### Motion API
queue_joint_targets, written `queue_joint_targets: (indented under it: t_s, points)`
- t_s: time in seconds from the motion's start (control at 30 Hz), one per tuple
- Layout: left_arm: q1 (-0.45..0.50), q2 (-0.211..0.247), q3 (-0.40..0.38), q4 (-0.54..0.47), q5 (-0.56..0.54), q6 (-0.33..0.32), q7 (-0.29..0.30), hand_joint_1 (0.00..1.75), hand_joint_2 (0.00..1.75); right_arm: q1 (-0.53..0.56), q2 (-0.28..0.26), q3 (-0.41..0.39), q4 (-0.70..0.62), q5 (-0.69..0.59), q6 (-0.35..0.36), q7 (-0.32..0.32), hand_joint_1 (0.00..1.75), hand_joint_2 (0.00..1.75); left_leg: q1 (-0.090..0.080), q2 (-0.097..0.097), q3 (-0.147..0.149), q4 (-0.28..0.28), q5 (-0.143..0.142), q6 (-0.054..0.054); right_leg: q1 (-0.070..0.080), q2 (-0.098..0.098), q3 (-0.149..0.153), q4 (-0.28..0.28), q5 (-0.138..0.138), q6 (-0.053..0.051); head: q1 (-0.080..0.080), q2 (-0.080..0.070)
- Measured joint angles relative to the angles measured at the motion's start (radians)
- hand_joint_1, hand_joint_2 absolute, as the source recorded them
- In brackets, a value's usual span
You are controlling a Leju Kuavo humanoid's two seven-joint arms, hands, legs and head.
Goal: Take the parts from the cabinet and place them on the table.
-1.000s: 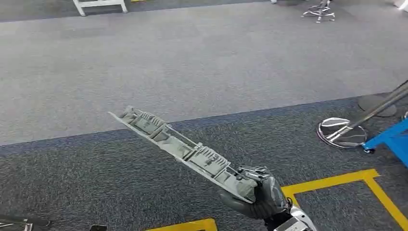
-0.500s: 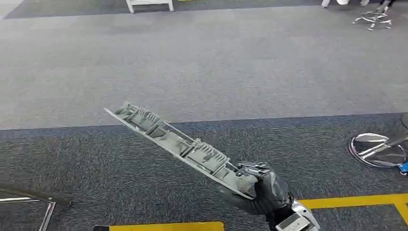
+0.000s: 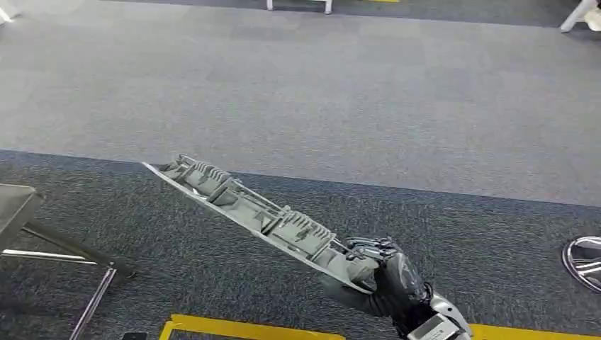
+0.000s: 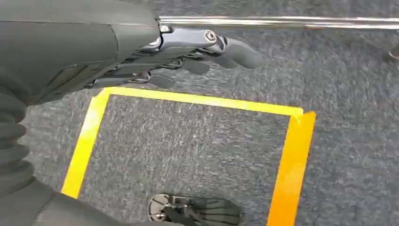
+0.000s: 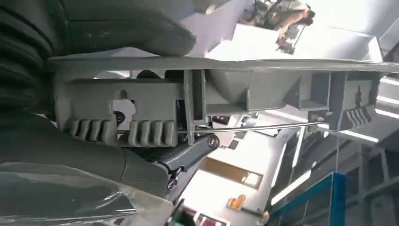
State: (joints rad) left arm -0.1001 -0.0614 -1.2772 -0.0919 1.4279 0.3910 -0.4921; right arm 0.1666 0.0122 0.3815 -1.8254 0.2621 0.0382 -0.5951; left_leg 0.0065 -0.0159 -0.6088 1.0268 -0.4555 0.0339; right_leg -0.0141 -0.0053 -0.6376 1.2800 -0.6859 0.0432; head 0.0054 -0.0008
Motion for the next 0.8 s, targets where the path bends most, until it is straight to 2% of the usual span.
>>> queue_joint_targets:
  t_s: [0.03, 0.07, 0.1, 0.13, 0.17, 0.2, 0.23, 0.33, 0.37, 0.4, 0.43, 0.47, 0.5, 0.53, 0.57, 0.6, 0.63, 0.67, 0.7, 0.73, 0.77, 0.8]
  points:
    - [0.001, 0.000, 0.000, 0.000, 0.002, -0.002, 0.001, 0.00, 1.75, 0.002, 0.000, 0.000, 0.000, 0.001, 0.002, 0.001, 1.75, 1.75, -0.003, -0.014, 0.001, 0.000, -0.001, 0.001, 0.002, 0.002, -0.035, 0.048, -0.002, -0.003, -0.001, 0.000]
    - [0.002, 0.000, 0.000, 0.001, 0.004, -0.002, 0.003, 0.00, 1.75, 0.006, 0.000, 0.000, 0.000, 0.001, 0.003, 0.001, 1.75, 1.75, -0.005, -0.030, 0.003, 0.000, -0.001, 0.002, 0.005, 0.004, -0.048, 0.043, 0.024, -0.009, -0.001, 0.000]
    - [0.002, 0.000, 0.001, 0.002, 0.007, -0.002, 0.005, 0.00, 1.75, 0.007, 0.000, 0.000, 0.000, 0.001, 0.004, 0.001, 1.75, 1.75, -0.006, -0.046, 0.006, 0.001, -0.002, 0.002, 0.007, 0.007, -0.037, -0.005, 0.070, -0.015, 0.000, 0.000]
    - [0.002, -0.001, 0.001, 0.002, 0.009, -0.003, 0.006, 0.00, 1.75, 0.009, 0.000, -0.001, 0.000, 0.001, 0.007, 0.001, 1.75, 1.75, -0.007, -0.062, 0.010, 0.001, -0.003, 0.002, 0.009, 0.016, -0.004, -0.096, 0.132, -0.022, -0.001, 0.000]
    - [0.002, -0.001, 0.002, 0.002, 0.011, -0.004, 0.006, 0.00, 1.75, 0.009, 0.000, -0.001, 0.000, 0.001, 0.008, 0.000, 1.75, 1.75, -0.006, -0.075, 0.013, 0.002, -0.004, 0.000, 0.010, 0.042, 0.031, -0.187, 0.184, -0.027, 0.000, 0.000]
    - [0.002, -0.002, 0.002, 0.002, 0.011, -0.008, 0.006, 0.00, 1.75, 0.009, 0.000, -0.002, 0.000, 0.001, 0.009, 0.000, 1.75, 1.75, -0.005, -0.085, 0.010, 0.002, -0.005, -0.002, 0.008, 0.096, 0.050, -0.234, 0.189, -0.032, -0.002, 0.000]
    - [-0.001, -0.002, 0.002, 0.003, 0.011, -0.010, 0.006, 0.00, 1.75, 0.012, 0.000, -0.002, -0.001, 0.001, 0.010, 0.000, 1.75, 1.75, -0.009, -0.099, 0.003, 0.009, -0.005, -0.006, 0.003, 0.100, 0.063, -0.261, 0.185, -0.030, -0.003, 0.000]
    - [0.009, -0.002, 0.002, 0.003, 0.010, -0.016, 0.008, 0.00, 1.75, 0.010, 0.000, -0.003, -0.008, 0.002, 0.010, 0.001, 1.75, 1.75, 0.000, -0.130, -0.006, 0.001, 0.005, -0.025, 0.009, 0.072, 0.068, -0.260, 0.185, -0.032, -0.002, 0.000]
    - [0.009, 0.000, 0.002, 0.005, 0.011, -0.016, 0.009, 0.00, 1.75, 0.010, 0.000, -0.005, -0.011, 0.002, 0.010, 0.001, 1.75, 1.75, -0.001, -0.120, -0.007, 0.008, -0.003, -0.028, 0.001, 0.055, 0.075, -0.272, 0.190, -0.040, -0.002, 0.000]
    - [0.009, -0.002, 0.002, 0.005, 0.010, -0.015, 0.009, 0.00, 1.75, 0.009, 0.001, -0.006, -0.011, 0.002, 0.010, 0.001, 1.75, 1.75, -0.009, -0.058, -0.014, 0.031, -0.021, -0.033, 0.003, 0.043, 0.081, -0.276, 0.190, -0.042, -0.005, 0.000]
    - [0.007, -0.003, 0.002, 0.005, 0.010, -0.015, 0.009, 0.00, 1.75, 0.010, 0.002, -0.007, -0.014, 0.002, 0.010, 0.000, 1.75, 1.75, -0.008, -0.019, -0.040, 0.089, -0.057, -0.040, 0.005, 0.027, 0.085, -0.277, 0.189, -0.049, -0.012, 0.000]
    - [0.004, -0.003, 0.002, 0.005, 0.010, -0.015, 0.010, 0.00, 1.75, 0.010, 0.002, -0.008, -0.016, 0.002, 0.010, 0.000, 1.75, 1.75, -0.006, -0.004, -0.077, 0.169, -0.095, -0.045, 0.007, 0.010, 0.086, -0.276, 0.187, -0.052, -0.011, 0.000]
    - [0.003, -0.003, 0.002, 0.005, 0.010, -0.015, 0.009, 0.00, 1.75, 0.010, 0.002, -0.009, -0.016, 0.002, 0.010, 0.000, 1.75, 1.75, -0.003, 0.002, -0.115, 0.248, -0.127, -0.049, 0.007, -0.006, 0.086, -0.276, 0.185, -0.053, -0.011, 0.000]
    - [0.004, -0.003, 0.002, 0.005, 0.010, -0.015, 0.010, 0.00, 1.75, 0.010, 0.002, -0.010, -0.016, 0.002, 0.010, 0.001, 1.75, 1.75, 0.000, 0.003, -0.140, 0.300, -0.141, -0.053, 0.008, -0.021, 0.086, -0.276, 0.184, -0.053, -0.011, 0.000]
    - [0.005, -0.003, 0.002, 0.005, 0.009, -0.015, 0.010, 0.00, 1.75, 0.011, 0.002, -0.011, -0.016, 0.002, 0.011, 0.001, 1.75, 1.75, 0.002, 0.004, -0.141, 0.302, -0.131, -0.056, 0.008, -0.034, 0.087, -0.276, 0.183, -0.053, -0.011, 0.000]
    - [0.007, -0.003, 0.002, 0.006, 0.009, -0.015, 0.010, 0.00, 1.75, 0.011, 0.002, -0.011, -0.016, 0.002, 0.011, 0.001, 1.75, 1.75, 0.004, 0.006, -0.122, 0.266, -0.103, -0.057, 0.008, -0.046, 0.088, -0.276, 0.181, -0.052, -0.011, 0.000]
    - [0.008, -0.002, 0.002, 0.006, 0.008, -0.015, 0.010, 0.00, 1.75, 0.011, 0.002, -0.011, -0.016, 0.002, 0.012, 0.001, 1.75, 1.75, 0.004, 0.012, -0.085, 0.197, -0.063, -0.056, 0.008, -0.058, 0.091, -0.276, 0.179, -0.051, -0.011, 0.000]
    - [0.007, -0.001, 0.002, 0.006, 0.006, -0.014, 0.010, 0.00, 1.75, 0.010, 0.002, -0.012, -0.017, 0.002, 0.012, 0.001, 1.75, 1.75, 0.002, 0.030, -0.027, 0.091, -0.015, -0.052, 0.008, -0.071, 0.097, -0.276, 0.175, -0.047, -0.011, 0.000]
    - [0.006, -0.001, 0.002, 0.006, 0.003, -0.014, 0.011, 0.00, 1.75, 0.010, 0.002, -0.013, -0.019, 0.002, 0.012, 0.001, 1.75, 1.75, -0.003, 0.081, 0.013, 0.015, -0.001, -0.045, 0.010, -0.081, 0.101, -0.276, 0.172, -0.042, -0.011, 0.000]
    - [0.002, 0.000, 0.002, 0.006, 0.001, -0.014, 0.014, 0.00, 1.75, 0.011, 0.002, -0.014, -0.021, 0.002, 0.012, 0.001, 1.75, 1.75, -0.016, 0.090, 0.020, -0.006, -0.013, -0.038, 0.018, -0.090, 0.100, -0.271, 0.167, -0.034, -0.013, 0.000]
    - [0.000, 0.000, 0.001, 0.006, -0.001, -0.014, 0.015, 0.00, 1.75, 0.010, 0.002, -0.014, -0.022, 0.002, 0.012, 0.001, 1.75, 1.75, -0.014, 0.082, 0.016, -0.002, -0.011, -0.029, 0.018, -0.101, 0.101, -0.274, 0.166, -0.032, -0.009, 0.000]
    - [0.002, 0.000, 0.000, 0.006, -0.003, -0.013, 0.015, 0.00, 1.75, 0.008, 0.002, -0.013, -0.023, 0.003, 0.013, 0.001, 1.75, 1.75, -0.016, 0.073, 0.013, -0.002, -0.012, -0.026, 0.018, -0.109, 0.103, -0.275, 0.165, -0.029, -0.012, 0.000]
